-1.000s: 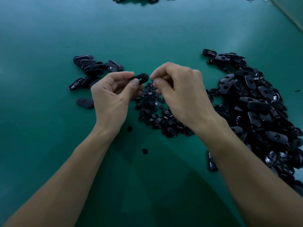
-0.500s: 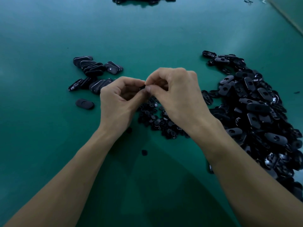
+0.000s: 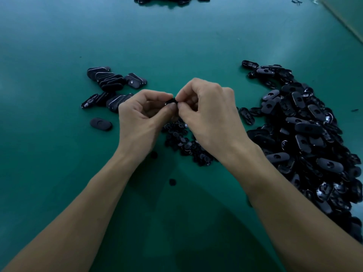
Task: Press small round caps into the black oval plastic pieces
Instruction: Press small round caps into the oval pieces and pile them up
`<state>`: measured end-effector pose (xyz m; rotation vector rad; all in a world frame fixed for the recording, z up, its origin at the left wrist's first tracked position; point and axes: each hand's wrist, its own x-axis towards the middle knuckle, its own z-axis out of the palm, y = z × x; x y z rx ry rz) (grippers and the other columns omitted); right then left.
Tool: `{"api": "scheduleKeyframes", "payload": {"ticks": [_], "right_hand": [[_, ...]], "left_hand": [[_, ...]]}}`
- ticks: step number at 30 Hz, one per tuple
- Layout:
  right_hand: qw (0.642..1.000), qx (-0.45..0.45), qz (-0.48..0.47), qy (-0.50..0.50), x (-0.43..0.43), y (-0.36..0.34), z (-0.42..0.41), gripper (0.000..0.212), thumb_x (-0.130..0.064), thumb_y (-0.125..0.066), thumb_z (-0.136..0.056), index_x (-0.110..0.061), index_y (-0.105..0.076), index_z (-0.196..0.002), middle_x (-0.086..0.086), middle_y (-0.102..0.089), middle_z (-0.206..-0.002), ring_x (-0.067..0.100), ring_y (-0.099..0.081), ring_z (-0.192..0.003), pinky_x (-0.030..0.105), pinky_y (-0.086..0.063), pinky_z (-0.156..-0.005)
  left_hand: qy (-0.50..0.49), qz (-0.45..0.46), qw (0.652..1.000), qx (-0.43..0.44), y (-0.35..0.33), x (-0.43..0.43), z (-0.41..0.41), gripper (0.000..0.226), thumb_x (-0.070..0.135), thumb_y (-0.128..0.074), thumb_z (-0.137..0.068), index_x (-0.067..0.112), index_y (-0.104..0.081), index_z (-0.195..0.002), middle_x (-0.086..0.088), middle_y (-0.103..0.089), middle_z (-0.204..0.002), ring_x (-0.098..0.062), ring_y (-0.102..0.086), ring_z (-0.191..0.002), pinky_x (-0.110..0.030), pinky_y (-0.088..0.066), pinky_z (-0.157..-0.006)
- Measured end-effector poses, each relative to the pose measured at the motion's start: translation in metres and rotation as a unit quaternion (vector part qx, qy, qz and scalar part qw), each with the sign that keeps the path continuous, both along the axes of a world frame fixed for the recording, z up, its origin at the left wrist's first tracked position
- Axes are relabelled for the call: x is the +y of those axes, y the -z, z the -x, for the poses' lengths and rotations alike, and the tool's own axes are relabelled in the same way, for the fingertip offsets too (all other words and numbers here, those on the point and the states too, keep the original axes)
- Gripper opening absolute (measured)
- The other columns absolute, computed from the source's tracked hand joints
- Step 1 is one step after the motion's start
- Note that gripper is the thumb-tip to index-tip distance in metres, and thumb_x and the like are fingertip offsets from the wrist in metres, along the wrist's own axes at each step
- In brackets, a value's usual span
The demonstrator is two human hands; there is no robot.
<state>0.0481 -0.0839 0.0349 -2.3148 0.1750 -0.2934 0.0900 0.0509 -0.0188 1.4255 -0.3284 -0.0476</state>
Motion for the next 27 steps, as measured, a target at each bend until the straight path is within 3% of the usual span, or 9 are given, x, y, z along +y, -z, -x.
{"api": "scheduleKeyframes", "payload": {"ticks": [7,11,16,20,24,27], "right_hand": [[1.000,0.000,-0.004,0.016,0.003,-0.001,0.000,0.013,-0.015,-0.064,-0.090,-0.023,-0.073,-0.094,-0.002,-0.070,-0.083,0.016,-0.067,-0.079,0.037,-0.058,-0.071],[1.000,-0.002,-0.007,0.012,0.004,0.000,-0.001,0.014,-0.012,-0.064,-0.092,-0.019,-0.075,-0.096,-0.002,-0.072,-0.087,0.017,-0.067,-0.087,0.037,-0.057,-0.079],[1.000,-0.013,-0.008,0.013,0.007,0.000,0.003,0.019,-0.009,-0.062,-0.095,-0.015,-0.077,-0.105,0.002,-0.075,-0.096,0.016,-0.069,-0.092,0.034,-0.056,-0.084],[1.000,-0.009,0.001,-0.012,0.009,-0.003,0.004,0.024,-0.007,-0.059,-0.096,-0.012,-0.076,-0.112,0.007,-0.075,-0.104,0.018,-0.069,-0.098,0.031,-0.055,-0.089],[0.999,0.021,0.007,-0.039,0.003,-0.009,0.001,0.025,-0.007,-0.060,-0.096,-0.018,-0.077,-0.110,0.003,-0.075,-0.103,0.015,-0.069,-0.096,0.027,-0.055,-0.089],[0.999,0.013,0.005,-0.037,-0.005,-0.009,-0.001,0.023,-0.012,-0.064,-0.093,-0.026,-0.079,-0.105,-0.003,-0.075,-0.093,0.009,-0.069,-0.088,0.026,-0.056,-0.085]], "left_hand": [[0.010,-0.006,1.000,-0.017,-0.002,0.002,0.000,0.022,-0.010,-0.071,-0.085,0.010,-0.068,-0.093,0.006,-0.076,-0.082,-0.007,-0.072,-0.074,-0.020,-0.056,-0.073],[0.010,-0.029,0.999,-0.024,-0.003,0.003,-0.001,0.024,-0.010,-0.072,-0.084,0.010,-0.067,-0.095,0.008,-0.076,-0.085,-0.008,-0.073,-0.081,-0.020,-0.056,-0.077],[-0.002,-0.046,0.998,-0.033,-0.002,0.002,0.000,0.019,-0.005,-0.073,-0.086,0.004,-0.066,-0.100,-0.002,-0.074,-0.092,-0.010,-0.073,-0.084,-0.022,-0.056,-0.079],[-0.018,-0.041,0.999,-0.027,0.000,0.004,-0.002,0.018,0.000,-0.074,-0.087,0.011,-0.066,-0.098,0.004,-0.074,-0.090,-0.008,-0.072,-0.082,-0.020,-0.056,-0.076],[-0.021,-0.033,0.999,-0.016,0.001,0.004,-0.004,0.017,0.005,-0.074,-0.087,0.017,-0.067,-0.097,0.004,-0.076,-0.087,-0.012,-0.072,-0.082,-0.027,-0.058,-0.077],[-0.019,-0.031,0.999,-0.018,0.000,0.002,-0.003,0.019,0.003,-0.073,-0.086,0.018,-0.066,-0.096,0.006,-0.075,-0.083,-0.009,-0.071,-0.078,-0.024,-0.057,-0.075]]}}
